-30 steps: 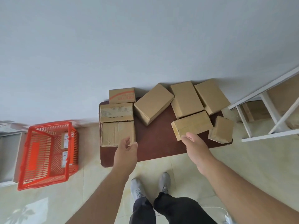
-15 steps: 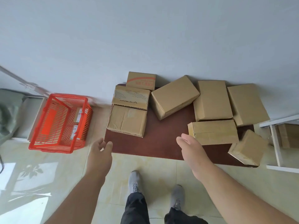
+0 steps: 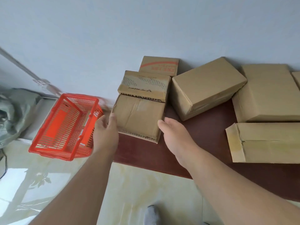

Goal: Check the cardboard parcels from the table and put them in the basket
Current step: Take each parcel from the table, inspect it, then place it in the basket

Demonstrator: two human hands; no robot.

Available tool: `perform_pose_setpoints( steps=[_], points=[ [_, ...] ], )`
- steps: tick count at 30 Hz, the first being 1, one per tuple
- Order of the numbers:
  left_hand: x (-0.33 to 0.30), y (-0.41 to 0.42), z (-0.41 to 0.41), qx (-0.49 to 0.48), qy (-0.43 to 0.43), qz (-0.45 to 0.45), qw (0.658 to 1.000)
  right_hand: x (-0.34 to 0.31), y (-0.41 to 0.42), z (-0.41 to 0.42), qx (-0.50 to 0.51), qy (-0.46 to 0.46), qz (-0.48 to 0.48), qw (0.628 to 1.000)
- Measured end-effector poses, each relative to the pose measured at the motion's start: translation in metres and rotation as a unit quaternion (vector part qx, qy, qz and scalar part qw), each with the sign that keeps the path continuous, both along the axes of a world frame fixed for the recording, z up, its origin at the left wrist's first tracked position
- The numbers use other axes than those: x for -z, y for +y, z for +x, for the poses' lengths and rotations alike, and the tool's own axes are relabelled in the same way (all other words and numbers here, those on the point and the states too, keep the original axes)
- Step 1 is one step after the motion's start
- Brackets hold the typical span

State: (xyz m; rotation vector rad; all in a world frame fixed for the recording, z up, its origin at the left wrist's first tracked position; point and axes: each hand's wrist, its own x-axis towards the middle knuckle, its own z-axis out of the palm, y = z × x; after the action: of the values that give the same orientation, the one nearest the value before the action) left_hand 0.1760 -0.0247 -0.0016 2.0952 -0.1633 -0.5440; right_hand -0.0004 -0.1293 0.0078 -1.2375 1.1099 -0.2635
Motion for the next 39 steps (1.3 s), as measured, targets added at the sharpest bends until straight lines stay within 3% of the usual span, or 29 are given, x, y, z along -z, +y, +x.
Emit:
perform_pose_setpoints(
  steps=[11,19,26,34,39],
  points=[
    [0.016,0.04,-0.072,-0.025,-0.146,-0.23,0.962,0.011,0.056,-0.059,0.015,-0.129,-0.12,0.984],
    [-0.024,0.111,-0.183,0.065,-0.084,-0.29,0.951,-0.038,0.132,-0.172,0.04,-0.173,-0.224,0.958],
    [-0.058,0.176,-0.268,0.119,-0.013,-0.325,0.938,-0.077,0.183,-0.245,0.054,-0.135,-0.263,0.954],
    [-0.097,0.207,-0.307,0.14,0.013,-0.356,0.924,-0.127,0.197,-0.283,0.009,-0.139,-0.29,0.947],
    [-0.112,0.209,-0.311,0.187,0.018,-0.378,0.907,-0.127,0.199,-0.29,0.034,-0.154,-0.319,0.935]
  ],
)
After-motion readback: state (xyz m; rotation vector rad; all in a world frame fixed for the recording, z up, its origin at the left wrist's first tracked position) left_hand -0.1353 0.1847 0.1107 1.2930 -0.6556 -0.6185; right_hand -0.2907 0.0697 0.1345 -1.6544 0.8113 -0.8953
